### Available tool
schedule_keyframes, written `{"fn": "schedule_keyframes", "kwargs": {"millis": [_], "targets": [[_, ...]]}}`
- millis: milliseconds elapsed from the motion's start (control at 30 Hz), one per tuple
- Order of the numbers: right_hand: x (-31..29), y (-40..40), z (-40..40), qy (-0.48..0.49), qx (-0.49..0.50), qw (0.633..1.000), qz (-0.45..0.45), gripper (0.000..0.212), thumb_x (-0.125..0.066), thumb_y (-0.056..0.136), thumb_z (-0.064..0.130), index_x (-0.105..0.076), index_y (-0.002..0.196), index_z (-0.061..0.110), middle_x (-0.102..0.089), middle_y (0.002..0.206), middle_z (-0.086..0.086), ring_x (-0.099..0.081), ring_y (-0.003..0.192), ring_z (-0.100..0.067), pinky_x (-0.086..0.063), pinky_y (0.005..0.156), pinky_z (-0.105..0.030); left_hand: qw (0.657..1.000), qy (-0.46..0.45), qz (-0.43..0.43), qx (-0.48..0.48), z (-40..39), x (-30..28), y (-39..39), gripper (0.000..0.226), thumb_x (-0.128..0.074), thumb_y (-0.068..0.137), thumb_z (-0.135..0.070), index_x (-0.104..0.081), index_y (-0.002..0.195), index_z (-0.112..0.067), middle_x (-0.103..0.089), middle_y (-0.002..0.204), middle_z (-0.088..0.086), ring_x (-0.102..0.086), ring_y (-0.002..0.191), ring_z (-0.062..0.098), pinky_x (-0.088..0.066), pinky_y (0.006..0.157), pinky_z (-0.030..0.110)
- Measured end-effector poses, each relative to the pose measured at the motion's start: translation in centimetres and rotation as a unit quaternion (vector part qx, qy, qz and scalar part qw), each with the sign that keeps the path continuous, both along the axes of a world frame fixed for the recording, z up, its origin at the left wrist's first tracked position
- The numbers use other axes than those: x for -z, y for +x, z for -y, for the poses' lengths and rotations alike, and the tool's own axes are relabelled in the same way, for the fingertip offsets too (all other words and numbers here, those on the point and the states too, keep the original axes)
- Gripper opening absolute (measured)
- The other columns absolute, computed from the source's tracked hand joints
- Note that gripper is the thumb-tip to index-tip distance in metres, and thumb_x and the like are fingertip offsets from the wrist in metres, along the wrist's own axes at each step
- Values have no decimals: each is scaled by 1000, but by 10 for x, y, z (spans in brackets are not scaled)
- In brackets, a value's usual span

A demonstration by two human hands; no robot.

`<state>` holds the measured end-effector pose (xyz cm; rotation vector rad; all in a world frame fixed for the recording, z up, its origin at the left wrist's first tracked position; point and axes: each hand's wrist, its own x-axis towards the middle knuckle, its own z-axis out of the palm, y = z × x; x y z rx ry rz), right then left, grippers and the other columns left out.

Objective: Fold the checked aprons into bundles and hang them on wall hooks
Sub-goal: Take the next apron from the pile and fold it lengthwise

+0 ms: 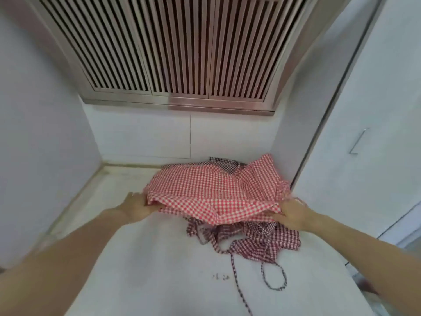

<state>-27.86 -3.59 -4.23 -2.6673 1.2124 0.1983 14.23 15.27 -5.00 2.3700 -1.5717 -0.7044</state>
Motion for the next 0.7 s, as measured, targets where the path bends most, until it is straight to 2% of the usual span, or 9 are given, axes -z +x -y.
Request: {"fn": "schedule_keyframes", "kwargs": {"millis": [67, 133, 167, 233, 333, 400, 500, 633, 700], "targets": [[26, 1, -20, 89, 30, 992, -81, 93, -14, 75, 92, -62, 95, 14, -69, 93, -4, -61, 79, -15, -45, 79, -32, 988, 134, -77, -14, -17, 24, -1, 91, -52, 59, -74, -57, 132, -19, -62, 133, 13, -57, 122, 29, -39, 105, 35], [52, 3, -40, 194, 29, 968, -156, 64, -40, 85, 78, -58, 119, 26, -67, 111, 4, -60, 92, -8, -41, 89, -22, 973, 210, -94, -13, -35, 49, 3, 81, -64, 56, -70, -66, 119, -18, -66, 124, 6, -61, 109, 19, -43, 93, 26], [62, 4, -48, 233, 28, 957, -170, 72, -55, 81, 74, -50, 137, 30, -60, 133, 4, -57, 113, -13, -37, 103, -24, 965, 245, -92, -2, -43, 58, 4, 76, -68, 61, -65, -67, 120, -17, -66, 125, 3, -60, 108, 15, -43, 94, 24], [81, 5, -52, 365, 66, 895, -247, 121, -77, 54, 76, -28, 155, 30, -33, 160, 1, -33, 144, -23, -27, 119, -39, 945, 296, -138, -10, -54, 78, 9, 78, -78, 66, -52, -60, 133, -17, -62, 134, 0, -58, 117, 15, -43, 103, 28], [75, 14, -57, 462, 122, 823, -307, 106, -78, 82, 43, -8, 159, 24, -12, 165, -7, -11, 152, -31, -21, 119, -45, 879, 368, -303, -18, -64, 87, 1, 77, -85, 74, -24, -47, 141, -14, -56, 140, 0, -52, 128, 20, -40, 108, 32], [70, 20, -54, 468, 105, 819, -315, 99, -77, 85, 30, -12, 159, 21, -13, 165, -7, -11, 152, -31, -22, 118, -47, 848, 370, -378, -10, -65, 90, -9, 72, -81, 77, -41, -51, 135, -12, -63, 133, 3, -58, 123, 23, -40, 111, 37], [69, 29, -50, 469, 108, 820, -310, 79, -72, 90, 24, -27, 155, 18, -20, 164, -6, -14, 151, -30, -22, 118, -53, 833, 323, -443, -73, -62, 108, -19, 100, -82, 63, -65, -48, 139, -10, -64, 131, 10, -60, 121, 29, -41, 111, 48], [58, 36, -41, 475, 106, 827, -282, 77, -72, 89, 34, -31, 153, 19, -25, 162, -5, -19, 149, -31, -28, 117, -54, 843, 341, -403, -101, -58, 131, -31, 122, -94, 56, -51, -26, 152, -18, -43, 152, 6, -43, 138, 27, -36, 115, 44], [58, 34, -32, 465, 114, 839, -260, 82, -74, 85, 44, -33, 153, 21, -27, 161, -2, -22, 148, -30, -29, 117, -55, 851, 363, -372, -72, -57, 133, -30, 121, -98, 49, -45, -37, 149, -14, -47, 149, 4, -44, 137, 26, -34, 116, 46]]}}
